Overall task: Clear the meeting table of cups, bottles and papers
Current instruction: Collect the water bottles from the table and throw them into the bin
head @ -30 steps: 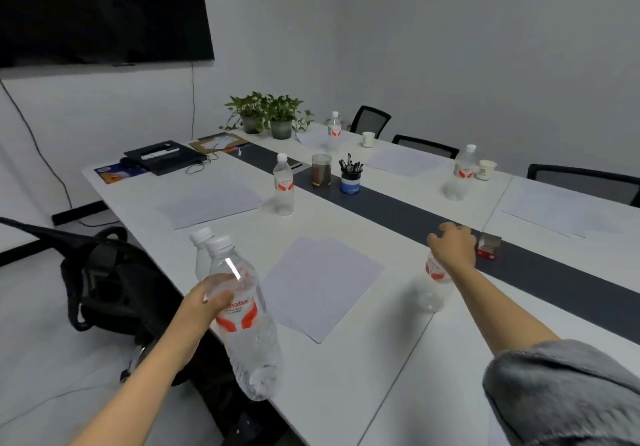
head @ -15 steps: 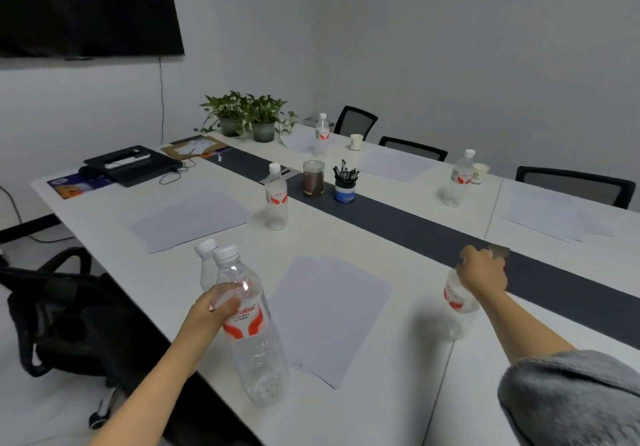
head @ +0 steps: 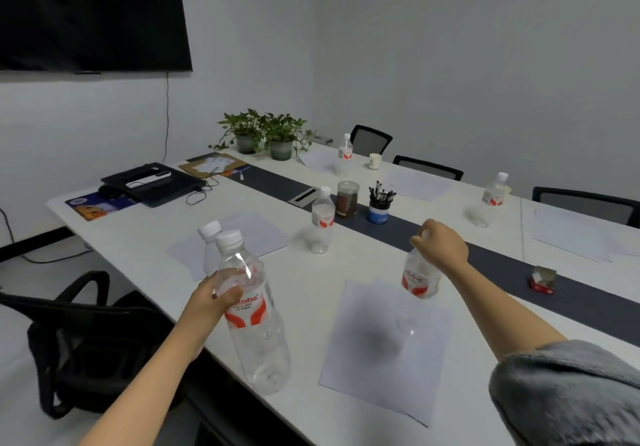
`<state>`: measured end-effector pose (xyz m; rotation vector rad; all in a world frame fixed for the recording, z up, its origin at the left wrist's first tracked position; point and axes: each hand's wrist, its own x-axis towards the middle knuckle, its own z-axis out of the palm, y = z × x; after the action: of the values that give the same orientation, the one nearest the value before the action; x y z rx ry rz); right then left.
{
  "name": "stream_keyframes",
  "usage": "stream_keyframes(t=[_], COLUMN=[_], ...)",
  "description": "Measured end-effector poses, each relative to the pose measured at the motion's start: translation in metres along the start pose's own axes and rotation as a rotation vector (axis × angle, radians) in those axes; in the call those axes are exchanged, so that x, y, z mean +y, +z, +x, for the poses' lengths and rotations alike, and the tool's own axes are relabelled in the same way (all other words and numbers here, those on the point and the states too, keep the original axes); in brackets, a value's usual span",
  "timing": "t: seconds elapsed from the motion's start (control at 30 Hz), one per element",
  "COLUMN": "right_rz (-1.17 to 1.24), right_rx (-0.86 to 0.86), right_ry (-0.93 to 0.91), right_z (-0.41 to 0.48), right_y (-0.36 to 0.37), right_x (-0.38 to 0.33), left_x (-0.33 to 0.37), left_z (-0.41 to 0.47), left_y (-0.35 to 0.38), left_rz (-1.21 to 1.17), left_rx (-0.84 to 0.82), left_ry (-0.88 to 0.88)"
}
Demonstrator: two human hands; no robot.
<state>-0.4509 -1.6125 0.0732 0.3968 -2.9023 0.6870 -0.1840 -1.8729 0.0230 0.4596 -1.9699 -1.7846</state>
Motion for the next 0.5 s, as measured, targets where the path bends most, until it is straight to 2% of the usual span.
stream_keyframes(t=[0.2, 0.5], right_rz=[-0.031, -0.019], right_rx=[-0.048, -0.078], right_ry=[-0.011, -0.029], right_z=[0.005, 0.069], right_y=[0.018, 0.067], right_x=[-0.061, -0.086], left_x=[-0.015, -0.025], left_z=[0.019, 0.093], left_y=[-0.028, -0.021], left_rz=[-0.045, 0.021], left_rx=[0.009, -0.007], left_ry=[-0.039, -0.065])
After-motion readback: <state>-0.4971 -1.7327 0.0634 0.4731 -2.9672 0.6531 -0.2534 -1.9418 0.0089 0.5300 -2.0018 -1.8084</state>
